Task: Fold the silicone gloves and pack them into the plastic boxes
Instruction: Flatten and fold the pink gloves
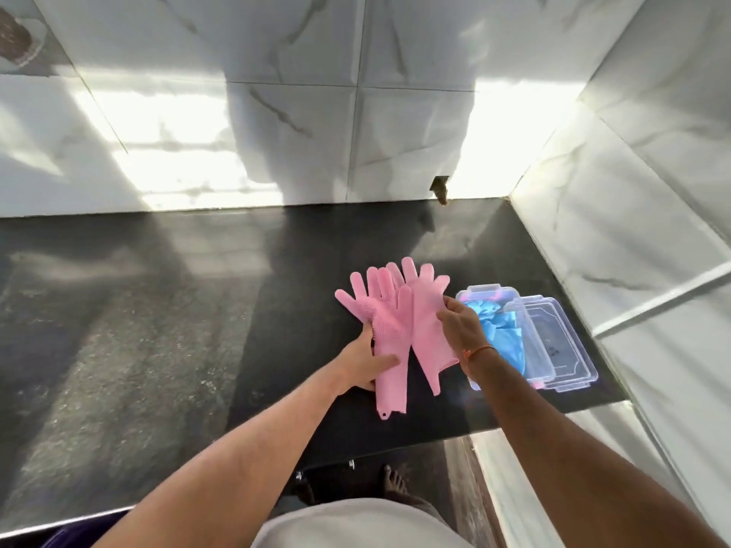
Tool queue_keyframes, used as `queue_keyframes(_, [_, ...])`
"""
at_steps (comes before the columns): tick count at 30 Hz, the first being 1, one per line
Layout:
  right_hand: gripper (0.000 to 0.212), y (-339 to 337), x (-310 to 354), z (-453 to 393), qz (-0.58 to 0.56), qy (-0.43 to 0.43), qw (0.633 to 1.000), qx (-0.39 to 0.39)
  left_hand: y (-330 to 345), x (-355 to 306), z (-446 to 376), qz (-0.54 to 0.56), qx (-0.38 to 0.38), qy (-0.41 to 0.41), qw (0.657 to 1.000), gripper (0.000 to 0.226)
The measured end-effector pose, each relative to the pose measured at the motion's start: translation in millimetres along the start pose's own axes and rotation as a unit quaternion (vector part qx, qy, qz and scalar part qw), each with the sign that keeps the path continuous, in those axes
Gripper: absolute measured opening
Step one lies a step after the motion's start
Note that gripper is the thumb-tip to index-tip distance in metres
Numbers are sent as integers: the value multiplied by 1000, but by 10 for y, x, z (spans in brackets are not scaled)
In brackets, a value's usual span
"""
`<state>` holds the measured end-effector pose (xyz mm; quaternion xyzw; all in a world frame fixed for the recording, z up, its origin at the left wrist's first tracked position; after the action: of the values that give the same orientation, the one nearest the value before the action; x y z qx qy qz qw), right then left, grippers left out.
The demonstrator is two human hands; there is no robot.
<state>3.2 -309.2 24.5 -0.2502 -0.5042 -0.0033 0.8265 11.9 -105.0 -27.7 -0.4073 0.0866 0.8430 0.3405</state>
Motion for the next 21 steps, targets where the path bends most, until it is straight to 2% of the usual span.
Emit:
queue_keyframes(2, [36,-100,22,-46,93,-27,995,-11,120,-79,-30,-103,-21,14,994,92])
queue_keyframes(5, [44,-107,123,-14,211,-79,974,-23,72,-131,-25,-286,-134,62,947,68])
queue_keyframes(7, [49,1,229,73,267,-131,954,-23,-56,-121,-25,-327,-192,86,921,53])
queue_keyframes(8, [51,90,288,134,296,-164,941,-18,-122,-102,-34,-324,-190,83,923,50])
queue_keyframes(10, [54,318,397,270,346,-227,910,4,-211,-55,-56,-265,-141,59,952,53])
queue_keyframes(12, [52,598,483,407,379,-266,886,38,-264,-18,-31,-117,-90,14,989,62])
queue_keyframes(13, [52,747,513,481,391,-279,875,60,-303,5,-1,-22,-78,-4,997,69])
queue_keyframes(15, [49,1029,524,617,418,-303,850,102,-388,71,57,153,-55,-10,987,78])
queue_keyframes(17, [42,1250,503,721,440,-325,825,143,-473,170,94,282,0,12,959,86])
queue_keyframes(19, [30,1398,444,758,445,-322,814,189,-558,258,144,347,29,25,937,87])
queue_keyframes(21, [23,1489,375,753,419,-301,824,235,-665,339,186,356,-26,31,934,64])
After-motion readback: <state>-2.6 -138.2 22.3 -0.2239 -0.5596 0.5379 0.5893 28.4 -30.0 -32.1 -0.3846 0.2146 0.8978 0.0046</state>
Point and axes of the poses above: each hand's wrist, its own z-axis away from the middle knuckle, its own y-axis out of the palm, x = y × z, the point moved 3 cm from there along -z, towards the middle knuckle, and after that the axes turned 3 degrees about -y, right-handed, at the moved point
